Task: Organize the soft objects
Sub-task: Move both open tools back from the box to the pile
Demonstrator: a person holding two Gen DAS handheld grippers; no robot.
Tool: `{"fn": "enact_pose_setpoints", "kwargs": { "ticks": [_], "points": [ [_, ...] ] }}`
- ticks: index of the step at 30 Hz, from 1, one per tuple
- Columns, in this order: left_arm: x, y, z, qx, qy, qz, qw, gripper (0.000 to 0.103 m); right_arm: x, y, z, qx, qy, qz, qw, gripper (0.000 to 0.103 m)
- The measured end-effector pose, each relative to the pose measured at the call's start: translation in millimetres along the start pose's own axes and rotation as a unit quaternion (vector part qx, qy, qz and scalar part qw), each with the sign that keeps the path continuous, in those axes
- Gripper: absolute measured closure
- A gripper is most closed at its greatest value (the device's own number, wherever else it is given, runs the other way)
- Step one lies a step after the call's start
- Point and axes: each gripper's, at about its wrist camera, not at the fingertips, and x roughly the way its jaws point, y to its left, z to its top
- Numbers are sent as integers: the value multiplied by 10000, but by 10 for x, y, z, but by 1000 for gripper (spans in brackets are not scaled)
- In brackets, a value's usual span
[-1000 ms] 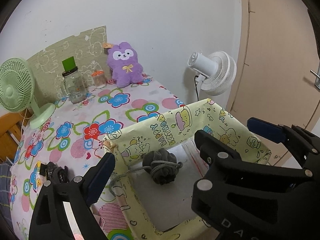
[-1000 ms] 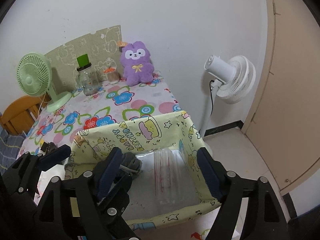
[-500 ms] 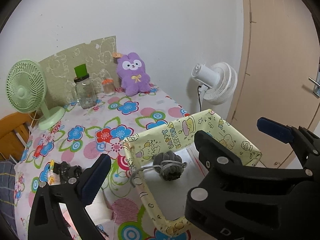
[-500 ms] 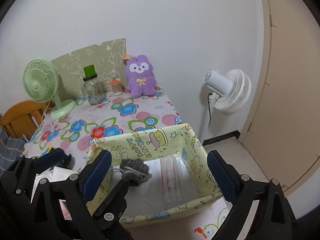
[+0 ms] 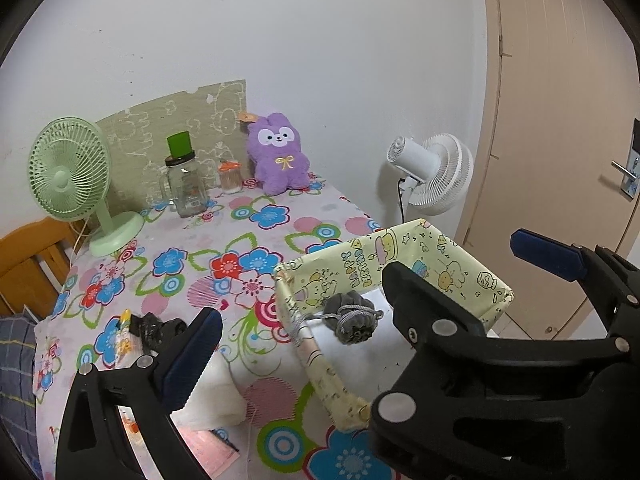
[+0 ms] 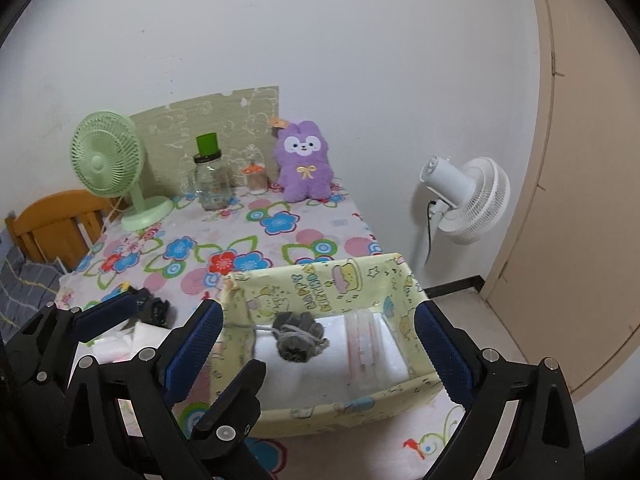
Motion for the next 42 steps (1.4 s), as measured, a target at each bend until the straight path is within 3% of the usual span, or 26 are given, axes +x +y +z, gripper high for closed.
{"fn": "enact_pose_setpoints", "kwargs": {
  "ticks": [27, 42],
  "points": [
    [-426, 597, -205, -209, -184, 321, 9991, 0, -258, 708, -22, -481, -206, 396, 9978, 5],
    [-366, 948, -355, -255, -12, 613, 9978, 1, -56, 1092, -92, -568, 147, 660, 9961, 5]
  ]
}}
